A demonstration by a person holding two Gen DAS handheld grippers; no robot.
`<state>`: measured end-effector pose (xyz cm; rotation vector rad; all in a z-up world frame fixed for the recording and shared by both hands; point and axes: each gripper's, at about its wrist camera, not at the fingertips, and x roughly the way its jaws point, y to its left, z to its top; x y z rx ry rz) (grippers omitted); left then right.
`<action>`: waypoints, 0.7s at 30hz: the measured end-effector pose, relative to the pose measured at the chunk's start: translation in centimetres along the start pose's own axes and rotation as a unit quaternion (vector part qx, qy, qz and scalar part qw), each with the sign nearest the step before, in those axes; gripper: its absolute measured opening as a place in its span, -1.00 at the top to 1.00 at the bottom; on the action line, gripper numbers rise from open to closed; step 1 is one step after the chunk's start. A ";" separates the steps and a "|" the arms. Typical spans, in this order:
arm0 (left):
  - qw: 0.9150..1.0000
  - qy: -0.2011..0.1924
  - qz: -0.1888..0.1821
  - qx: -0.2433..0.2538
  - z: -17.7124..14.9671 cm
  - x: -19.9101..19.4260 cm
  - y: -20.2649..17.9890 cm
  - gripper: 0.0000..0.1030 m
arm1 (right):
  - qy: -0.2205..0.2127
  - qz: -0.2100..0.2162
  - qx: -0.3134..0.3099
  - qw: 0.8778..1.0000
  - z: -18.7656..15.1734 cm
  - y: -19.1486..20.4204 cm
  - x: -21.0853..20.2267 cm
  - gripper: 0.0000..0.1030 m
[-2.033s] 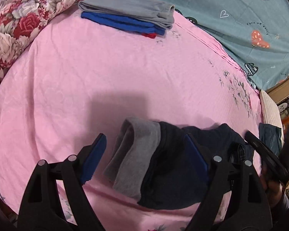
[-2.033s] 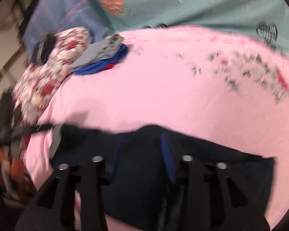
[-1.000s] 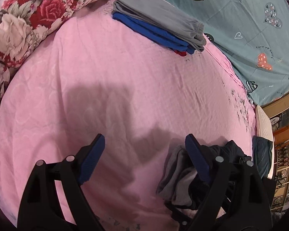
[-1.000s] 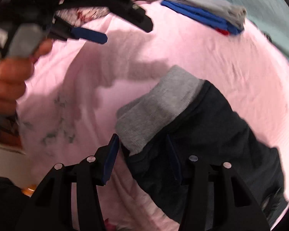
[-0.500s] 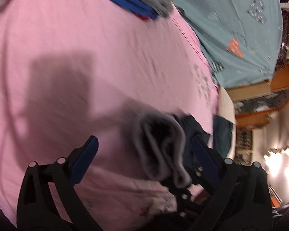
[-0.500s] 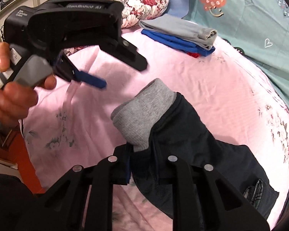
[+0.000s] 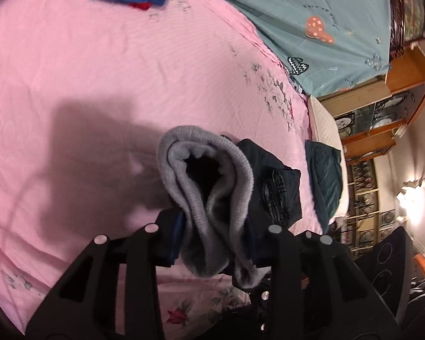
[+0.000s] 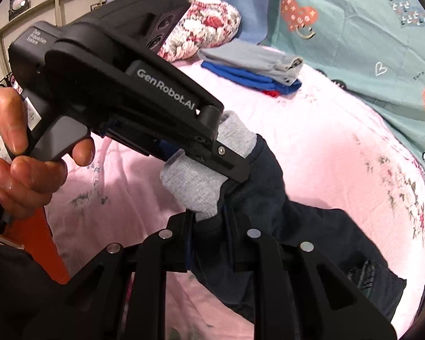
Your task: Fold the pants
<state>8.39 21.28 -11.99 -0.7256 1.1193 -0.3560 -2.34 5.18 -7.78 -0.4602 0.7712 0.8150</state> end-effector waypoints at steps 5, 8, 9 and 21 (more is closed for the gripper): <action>0.996 -0.029 0.067 0.049 -0.6 0.7 -5.4 0.31 | -0.021 0.001 0.022 1.000 -1.4 -2.6 -2.3 0.65; 0.992 -0.033 0.096 0.077 -0.9 1.6 -8.1 0.31 | -0.029 -0.002 0.042 0.999 -2.5 -4.4 -3.5 0.65; 0.990 -0.032 0.105 0.091 -0.9 2.1 -9.3 0.31 | -0.032 -0.003 0.050 0.998 -2.9 -5.0 -4.0 0.65; 0.981 -0.018 0.119 0.154 -1.5 5.2 -16.1 0.31 | -0.056 -0.026 0.100 0.993 -5.9 -9.3 -6.9 0.65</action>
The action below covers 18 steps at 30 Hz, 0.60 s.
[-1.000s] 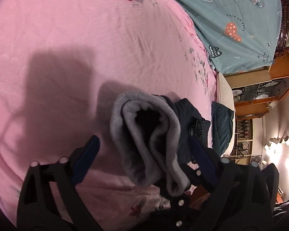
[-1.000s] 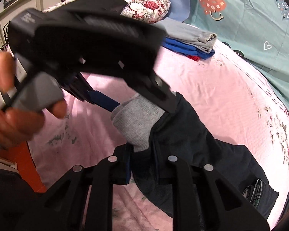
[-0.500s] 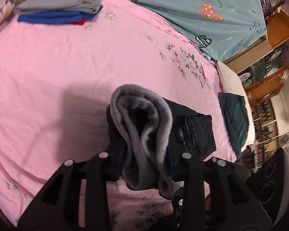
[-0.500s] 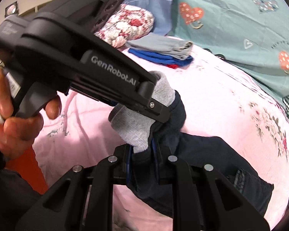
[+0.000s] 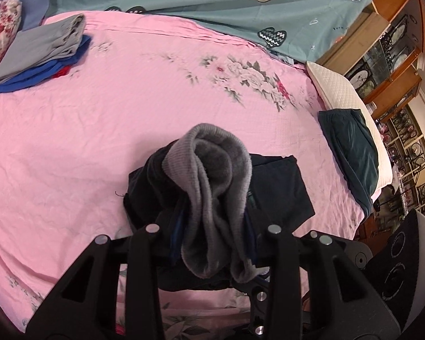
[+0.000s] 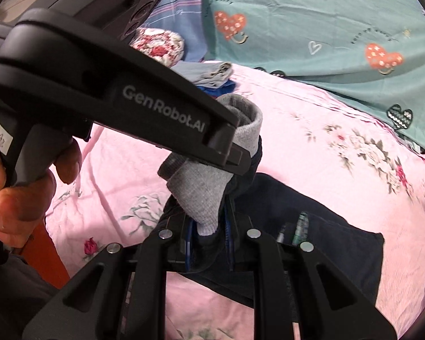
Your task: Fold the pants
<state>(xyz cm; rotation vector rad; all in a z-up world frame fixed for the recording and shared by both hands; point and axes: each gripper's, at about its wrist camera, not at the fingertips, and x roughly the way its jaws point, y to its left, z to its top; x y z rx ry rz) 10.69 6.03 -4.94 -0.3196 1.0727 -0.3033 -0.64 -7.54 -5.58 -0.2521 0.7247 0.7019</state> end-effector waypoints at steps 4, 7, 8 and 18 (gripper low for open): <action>1.000 0.001 -0.012 0.021 0.9 0.8 -2.7 0.31 | -0.017 -0.021 0.020 0.999 -0.7 -1.8 -1.5 0.65; 0.999 0.006 -0.028 0.039 1.6 1.8 -5.1 0.31 | -0.026 -0.040 0.040 0.998 -1.3 -3.9 -2.4 0.65; 0.998 0.008 -0.034 0.044 1.8 2.2 -5.9 0.31 | -0.028 -0.046 0.048 0.997 -1.6 -4.5 -2.8 0.65; 0.992 0.040 -0.077 0.091 2.7 7.1 -13.6 0.31 | -0.028 -0.109 0.128 0.985 -5.1 -10.8 -5.8 0.65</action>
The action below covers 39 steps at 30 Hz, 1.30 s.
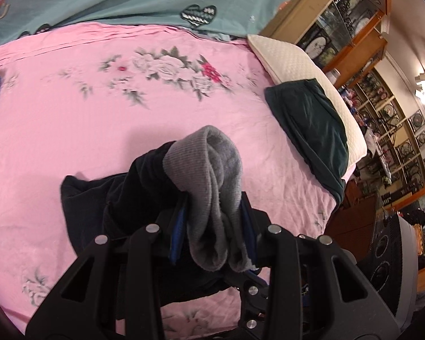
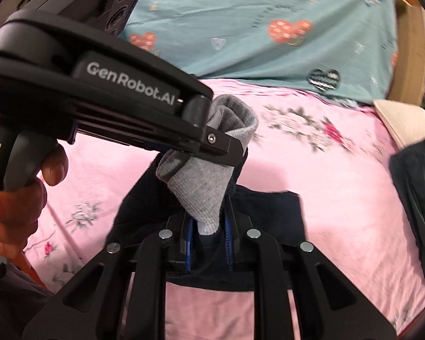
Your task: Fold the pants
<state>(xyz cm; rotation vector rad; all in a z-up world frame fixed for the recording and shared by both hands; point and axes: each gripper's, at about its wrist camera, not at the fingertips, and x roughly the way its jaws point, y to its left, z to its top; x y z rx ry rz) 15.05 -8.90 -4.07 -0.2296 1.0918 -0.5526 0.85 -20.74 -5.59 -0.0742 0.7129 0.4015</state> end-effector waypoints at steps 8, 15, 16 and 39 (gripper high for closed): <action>0.999 0.044 0.019 -0.006 0.4 7.0 -2.3 0.31 | 0.055 0.007 0.082 0.995 -2.8 -6.5 3.0 0.64; 0.996 0.082 0.036 -0.006 0.1 10.9 -3.1 0.30 | 0.089 0.042 0.134 0.986 -4.9 -10.1 5.5 0.58; 0.996 0.084 0.036 -0.008 0.0 11.4 -3.0 0.29 | 0.093 0.044 0.140 0.985 -5.3 -10.6 5.9 0.56; 0.966 -0.028 0.199 -0.162 -3.5 -2.7 8.1 -0.79 | 0.036 0.101 0.225 0.968 -1.3 -16.1 0.8 -0.23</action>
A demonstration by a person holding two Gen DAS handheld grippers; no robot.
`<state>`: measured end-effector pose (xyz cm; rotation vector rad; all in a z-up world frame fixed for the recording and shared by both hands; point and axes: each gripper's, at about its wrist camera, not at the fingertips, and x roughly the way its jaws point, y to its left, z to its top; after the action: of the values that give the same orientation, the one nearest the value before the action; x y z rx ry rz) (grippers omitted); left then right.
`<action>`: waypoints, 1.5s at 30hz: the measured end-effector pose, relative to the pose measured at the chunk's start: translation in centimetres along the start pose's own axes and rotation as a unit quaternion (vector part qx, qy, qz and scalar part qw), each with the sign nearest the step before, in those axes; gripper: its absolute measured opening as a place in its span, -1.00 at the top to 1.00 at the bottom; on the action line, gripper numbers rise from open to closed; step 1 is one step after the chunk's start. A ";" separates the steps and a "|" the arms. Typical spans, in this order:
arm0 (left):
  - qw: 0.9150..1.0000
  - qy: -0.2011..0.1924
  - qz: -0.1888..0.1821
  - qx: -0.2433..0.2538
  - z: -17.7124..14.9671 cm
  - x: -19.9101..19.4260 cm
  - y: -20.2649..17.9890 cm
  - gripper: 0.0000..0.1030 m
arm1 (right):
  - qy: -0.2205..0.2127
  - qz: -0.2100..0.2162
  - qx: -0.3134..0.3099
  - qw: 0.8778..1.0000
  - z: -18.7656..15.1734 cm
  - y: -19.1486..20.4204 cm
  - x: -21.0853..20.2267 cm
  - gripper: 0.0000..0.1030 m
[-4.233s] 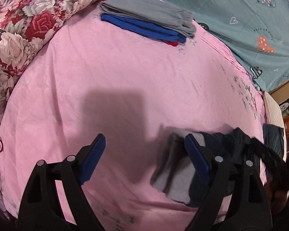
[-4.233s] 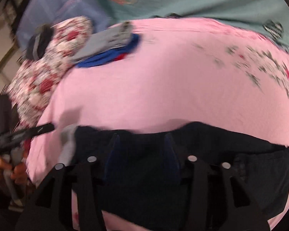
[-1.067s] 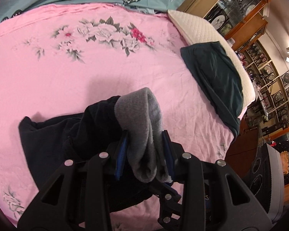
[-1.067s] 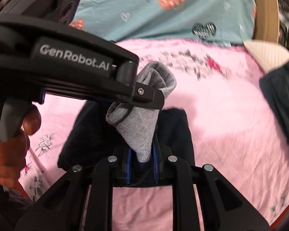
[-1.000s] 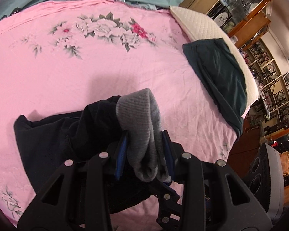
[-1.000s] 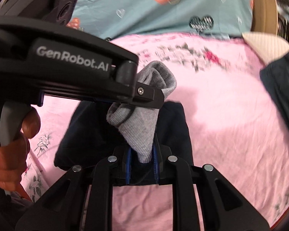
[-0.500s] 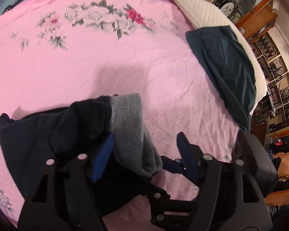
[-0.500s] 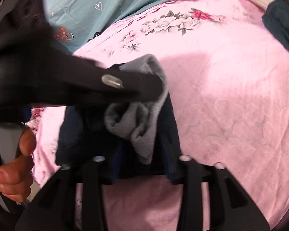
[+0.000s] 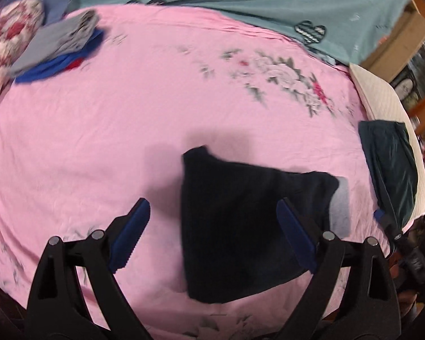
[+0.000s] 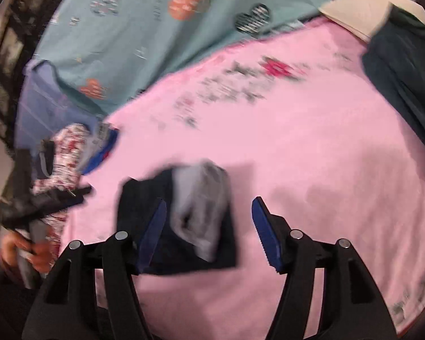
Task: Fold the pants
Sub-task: 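Fold the cuffs over onto the waistband with the left tool and release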
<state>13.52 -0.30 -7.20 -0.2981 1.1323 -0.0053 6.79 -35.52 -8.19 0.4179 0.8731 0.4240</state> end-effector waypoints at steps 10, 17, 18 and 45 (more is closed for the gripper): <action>0.999 -0.009 -0.021 -0.039 -1.6 -0.6 4.0 -0.79 | 0.081 0.031 -0.013 0.996 2.2 4.4 9.5 0.45; 0.999 -0.008 -0.034 -0.041 -1.3 -0.3 5.2 -0.79 | 0.119 -0.004 0.017 0.993 -0.7 -1.8 11.4 1.00; 0.999 -0.006 -0.036 -0.039 -1.1 -0.2 5.2 -0.79 | 0.119 -0.013 0.006 0.993 -0.6 -1.4 11.4 1.00; 0.998 0.030 -0.053 0.021 -1.5 1.7 4.7 -0.79 | 0.212 0.053 -0.030 0.975 -5.3 1.9 8.9 0.85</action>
<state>12.22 3.57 -10.38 -0.3220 1.1727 -0.1335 7.33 -28.43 -15.96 0.3230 1.2508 0.6520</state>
